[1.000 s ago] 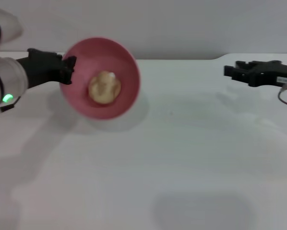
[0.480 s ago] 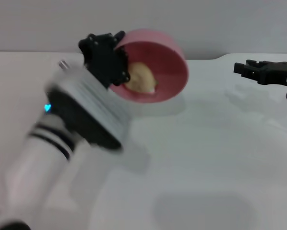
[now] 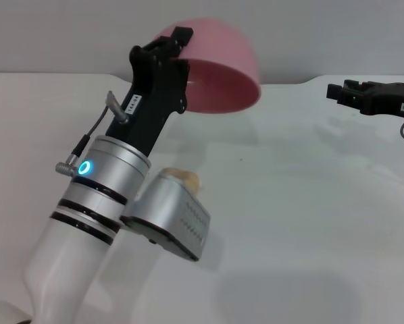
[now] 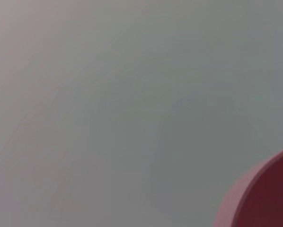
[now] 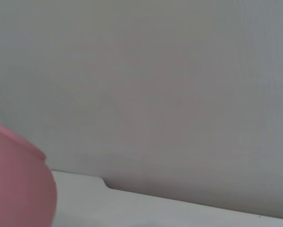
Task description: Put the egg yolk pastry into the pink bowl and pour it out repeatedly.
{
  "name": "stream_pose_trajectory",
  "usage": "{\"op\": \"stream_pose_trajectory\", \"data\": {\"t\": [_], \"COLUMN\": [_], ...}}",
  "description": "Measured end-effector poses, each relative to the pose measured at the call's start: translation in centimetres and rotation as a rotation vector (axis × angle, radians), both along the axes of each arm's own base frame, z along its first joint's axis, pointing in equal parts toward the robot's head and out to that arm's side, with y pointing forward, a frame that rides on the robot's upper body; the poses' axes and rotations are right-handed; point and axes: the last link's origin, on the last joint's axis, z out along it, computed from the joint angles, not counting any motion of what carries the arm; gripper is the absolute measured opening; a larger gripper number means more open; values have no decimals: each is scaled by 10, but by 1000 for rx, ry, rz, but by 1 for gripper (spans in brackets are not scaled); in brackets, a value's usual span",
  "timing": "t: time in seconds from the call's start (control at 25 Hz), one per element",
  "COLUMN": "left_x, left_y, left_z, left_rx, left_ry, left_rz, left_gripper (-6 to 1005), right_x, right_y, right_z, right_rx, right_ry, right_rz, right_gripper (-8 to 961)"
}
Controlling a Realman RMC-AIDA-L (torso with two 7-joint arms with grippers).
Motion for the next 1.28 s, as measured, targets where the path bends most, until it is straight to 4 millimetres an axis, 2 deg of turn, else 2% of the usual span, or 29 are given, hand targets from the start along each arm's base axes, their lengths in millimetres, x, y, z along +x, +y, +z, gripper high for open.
{"op": "stream_pose_trajectory", "data": {"t": [0.16,0.28,0.4,0.52,0.6,0.76,0.88,0.96,1.04,1.16,1.28], "left_x": [-7,-7,-8,-20,-34,-57,-74,-79,-85,-90,-98], "left_y": [5,13,32,61,77,93,97,96,94,89,82], "left_z": [-4,4,26,61,78,93,105,113,122,131,147], "left_rx": [-23,-48,-61,-122,-228,-601,-835,-908,-939,-946,-929], "left_ry": [13,-136,-386,-644,-760,-964,-1102,-1141,-1149,-1121,-1132], "left_rz": [29,109,249,454,550,673,770,822,892,987,1069], "left_gripper": [1,1,1,1,1,1,1,1,1,1,1], "right_x": [-1,-2,-4,-8,-12,-22,-39,-54,-69,-89,-101], "right_y": [0,-1,-1,0,1,6,7,8,9,9,11], "right_z": [-1,-4,-6,-10,-13,-21,-32,-43,-55,-75,-92], "right_rx": [-2,-12,-22,-36,-47,-67,-95,-134,-181,-253,-304], "right_ry": [5,22,24,18,15,42,60,44,19,-34,-77], "right_rz": [2,3,9,22,33,50,122,186,238,305,333], "right_gripper": [419,420,420,420,421,421,422,422,422,473,525]}}
